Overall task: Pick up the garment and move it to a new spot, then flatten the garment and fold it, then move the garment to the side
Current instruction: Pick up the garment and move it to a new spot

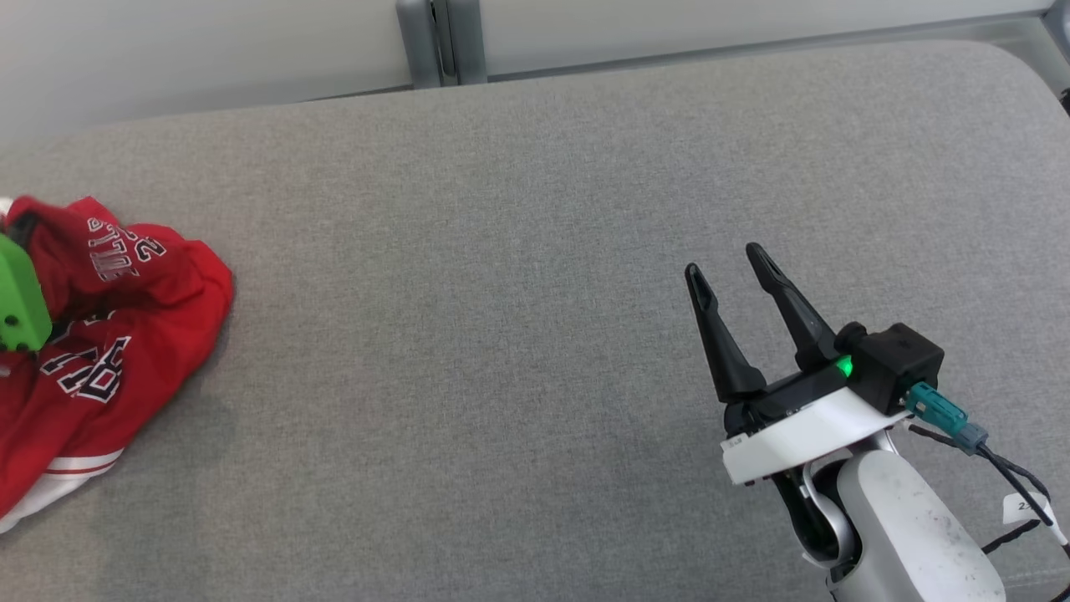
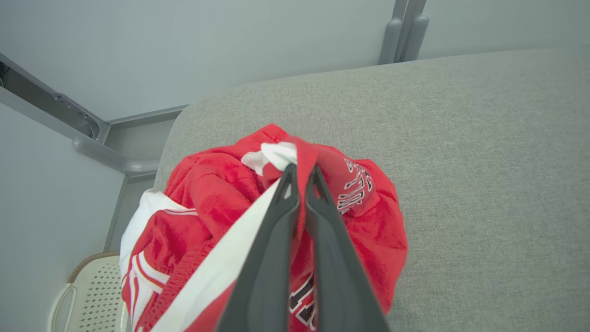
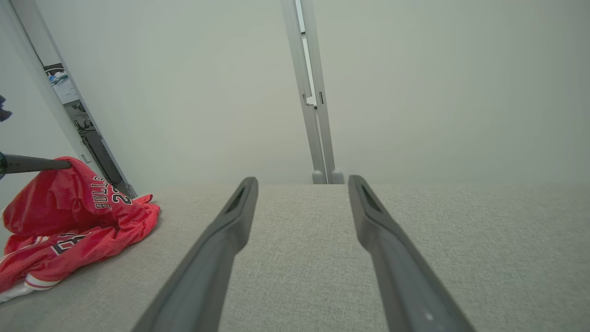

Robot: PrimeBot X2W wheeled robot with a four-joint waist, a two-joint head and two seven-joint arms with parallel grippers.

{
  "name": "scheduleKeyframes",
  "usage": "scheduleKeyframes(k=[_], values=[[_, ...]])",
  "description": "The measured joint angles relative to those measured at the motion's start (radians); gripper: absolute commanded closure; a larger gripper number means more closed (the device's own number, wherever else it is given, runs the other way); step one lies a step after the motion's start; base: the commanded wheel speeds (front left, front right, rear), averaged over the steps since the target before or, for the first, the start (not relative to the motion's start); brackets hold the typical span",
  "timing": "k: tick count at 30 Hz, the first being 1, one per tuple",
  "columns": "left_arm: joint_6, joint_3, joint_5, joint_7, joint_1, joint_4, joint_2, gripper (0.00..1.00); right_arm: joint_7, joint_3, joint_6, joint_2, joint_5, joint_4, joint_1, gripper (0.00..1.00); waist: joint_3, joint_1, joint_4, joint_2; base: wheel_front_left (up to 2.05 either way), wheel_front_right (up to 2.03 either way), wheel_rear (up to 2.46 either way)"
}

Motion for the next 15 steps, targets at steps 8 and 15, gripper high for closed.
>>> scheduleKeyframes(k=[8, 15], values=[[0.000, -0.100, 0.009, -0.036, -0.095, -0.226, 0.000, 1.00, 0.000, -0.008, 0.000, 0.017, 0.012, 0.004, 0.037, 0.00, -0.077, 0.0000, 0.002, 0.0000, 0.00, 0.00, 0.00], [0.021, -0.143, 0.031, -0.051, -0.130, -0.389, -0.094, 1.00, 0.000, -0.038, 0.000, 0.024, 0.013, -0.005, 0.054, 0.00, -0.093, 0.0000, -0.038, 0.0000, 0.00, 0.00, 0.00]])
